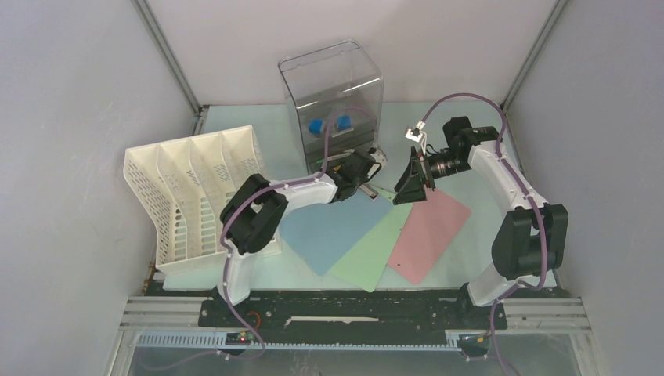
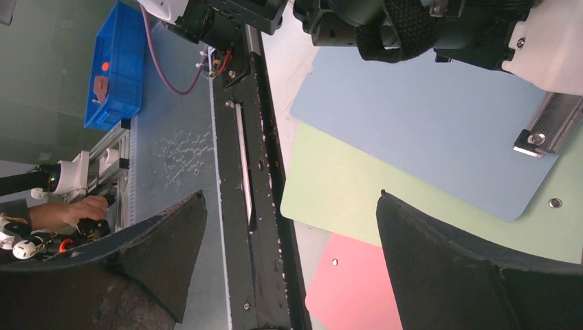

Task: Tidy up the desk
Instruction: Close the drawer in the storage box.

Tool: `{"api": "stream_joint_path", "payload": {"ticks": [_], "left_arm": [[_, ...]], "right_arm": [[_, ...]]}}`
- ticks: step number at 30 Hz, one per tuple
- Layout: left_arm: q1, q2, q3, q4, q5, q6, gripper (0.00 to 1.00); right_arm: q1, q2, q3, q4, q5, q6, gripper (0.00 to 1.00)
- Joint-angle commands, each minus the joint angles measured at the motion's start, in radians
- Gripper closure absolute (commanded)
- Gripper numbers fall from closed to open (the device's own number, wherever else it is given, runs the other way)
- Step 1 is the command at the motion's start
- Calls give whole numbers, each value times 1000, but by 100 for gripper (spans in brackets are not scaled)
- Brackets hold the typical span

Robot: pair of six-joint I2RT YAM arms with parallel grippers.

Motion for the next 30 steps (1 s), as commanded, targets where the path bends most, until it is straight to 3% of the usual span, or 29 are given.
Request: {"api": "stream_joint_path", "payload": {"ticks": [1,8,15,30], "left_arm": [[6,24,50,76,-86,46,100],[25,62,101,105,-110,30,99],[48,90,162,99,-111,28,90],[86,138,230,75,-127,69,86]], "right_arm": [[-8,0,39,-15,-22,-22,0],[-12,-1,40,-20,-25,-25,0],[-17,-1,42,-25,-27,-32,0],[-22,5,46,-43,-33,-48,0]]}}
